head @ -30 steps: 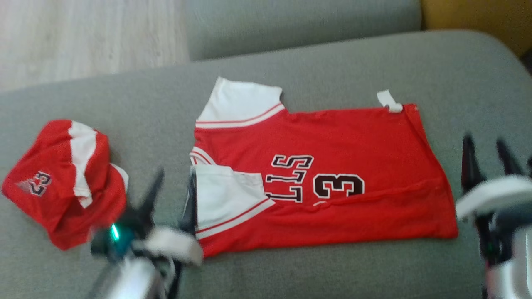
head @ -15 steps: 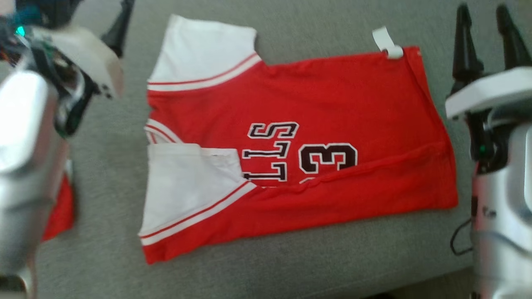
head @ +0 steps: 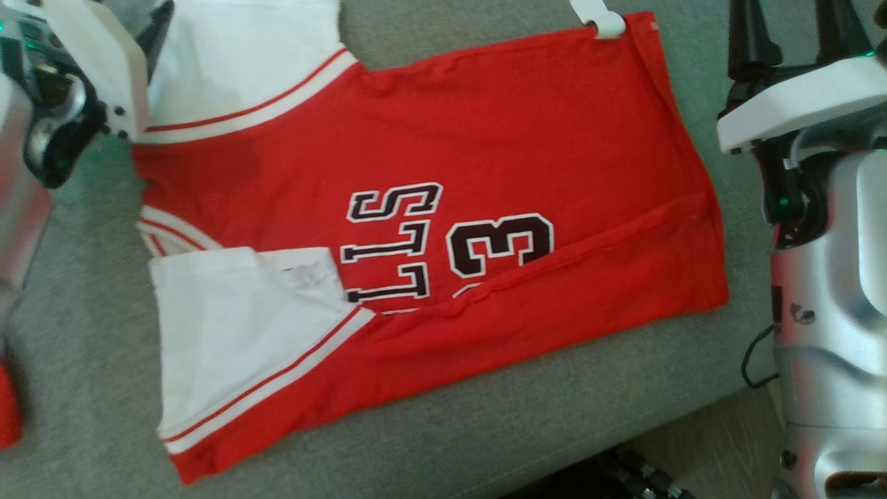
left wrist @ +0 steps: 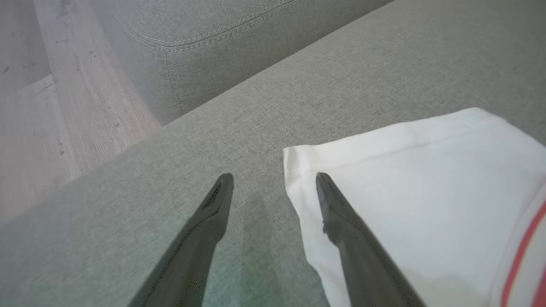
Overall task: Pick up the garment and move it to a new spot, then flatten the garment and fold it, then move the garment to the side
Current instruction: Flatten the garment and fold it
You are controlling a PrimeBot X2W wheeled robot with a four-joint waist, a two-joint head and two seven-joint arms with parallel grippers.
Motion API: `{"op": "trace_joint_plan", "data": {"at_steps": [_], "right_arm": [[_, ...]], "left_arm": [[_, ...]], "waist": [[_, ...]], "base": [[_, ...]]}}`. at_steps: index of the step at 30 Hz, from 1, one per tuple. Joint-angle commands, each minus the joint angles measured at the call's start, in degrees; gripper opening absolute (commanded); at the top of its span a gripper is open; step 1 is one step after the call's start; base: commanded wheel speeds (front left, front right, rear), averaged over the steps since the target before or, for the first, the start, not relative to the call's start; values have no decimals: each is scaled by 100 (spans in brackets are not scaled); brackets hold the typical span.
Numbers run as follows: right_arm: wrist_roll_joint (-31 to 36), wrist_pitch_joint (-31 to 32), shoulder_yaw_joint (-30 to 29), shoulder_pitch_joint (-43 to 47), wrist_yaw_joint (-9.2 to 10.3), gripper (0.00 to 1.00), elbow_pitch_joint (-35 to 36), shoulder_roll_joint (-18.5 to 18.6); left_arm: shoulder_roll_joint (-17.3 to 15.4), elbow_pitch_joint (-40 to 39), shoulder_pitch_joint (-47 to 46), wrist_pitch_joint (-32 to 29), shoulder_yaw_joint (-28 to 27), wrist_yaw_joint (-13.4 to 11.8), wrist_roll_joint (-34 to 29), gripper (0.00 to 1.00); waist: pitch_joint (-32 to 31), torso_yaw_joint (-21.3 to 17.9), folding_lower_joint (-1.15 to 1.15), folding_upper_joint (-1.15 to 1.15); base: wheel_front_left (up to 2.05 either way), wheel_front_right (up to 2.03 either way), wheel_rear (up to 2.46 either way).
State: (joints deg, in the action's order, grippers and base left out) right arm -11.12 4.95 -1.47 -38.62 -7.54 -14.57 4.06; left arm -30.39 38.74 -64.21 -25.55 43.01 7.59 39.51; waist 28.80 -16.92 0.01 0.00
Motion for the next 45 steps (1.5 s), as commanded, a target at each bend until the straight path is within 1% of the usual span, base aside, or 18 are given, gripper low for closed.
{"op": "trace_joint_plan", "data": {"at_steps": [1,9,11,12,13,14,15,17,19,23,27,31,34,38,42,45], "right_arm": [[-54,-74,130,-127,5,100,148,-9],[-34,-140,91,-130,5,100,19,-5],[-33,-146,85,-136,5,100,3,-8],[-31,-146,82,-139,5,100,-3,-7],[-26,-145,78,-143,5,100,-11,-3],[-26,-145,78,-143,5,100,-11,-3],[-21,-144,75,-148,5,100,-21,2],[-6,-141,64,-155,5,100,-58,21],[8,-127,48,-165,5,100,-113,57],[8,-32,113,-201,5,100,-277,256],[-89,173,283,-259,5,100,-496,628],[-268,465,556,-283,5,100,-815,1121],[-478,706,813,-268,5,100,-1088,1482],[-707,938,1022,-252,5,100,-1503,1884],[-810,1098,1125,-287,5,100,-1954,2119],[-902,1204,1334,-390,5,100,-2290,2224]], "left_arm": [[-280,-56,-358,-29,-67,-11,143,100],[-399,149,-605,-113,507,-11,637,100],[-392,222,-639,-217,635,-10,764,100],[-384,234,-649,-294,717,-10,827,69],[-380,233,-662,-343,784,-10,890,18],[-380,233,-662,-343,784,-10,890,18],[-377,229,-673,-359,832,-10,958,0],[-359,214,-687,-278,891,-10,1087,0],[-328,216,-716,-61,917,-10,1150,0],[-202,197,-791,680,927,-10,1094,0],[-9,45,-785,1400,971,-10,953,0],[151,-298,-637,1842,1045,-13,857,0],[172,-672,-467,2003,1112,-69,789,0],[125,-1276,-200,2061,1171,-232,766,0],[58,-1894,6,1987,1231,-403,768,0],[0,-2350,109,1857,1289,-525,770,0]], "waist": [[124,-147,-1,0],[200,-271,-1,0],[209,-278,-1,0],[214,-274,-1,0],[218,-269,-1,0],[218,-269,-1,0],[215,-262,-1,0],[188,-230,-1,0],[137,-170,-1,0],[-40,41,-1,0],[-261,381,-1,0],[-461,778,-1,0],[-567,1047,-1,0],[-655,1343,-1,0],[-648,1552,-1,0],[-576,1669,-1,0]], "base": [[0,0,0],[0,0,0],[0,0,0],[0,0,0],[0,0,0],[0,0,0],[0,0,0],[0,0,0],[0,0,0],[0,0,0],[0,0,0],[0,0,0],[0,0,0],[0,0,0],[0,0,0],[0,0,0]]}}
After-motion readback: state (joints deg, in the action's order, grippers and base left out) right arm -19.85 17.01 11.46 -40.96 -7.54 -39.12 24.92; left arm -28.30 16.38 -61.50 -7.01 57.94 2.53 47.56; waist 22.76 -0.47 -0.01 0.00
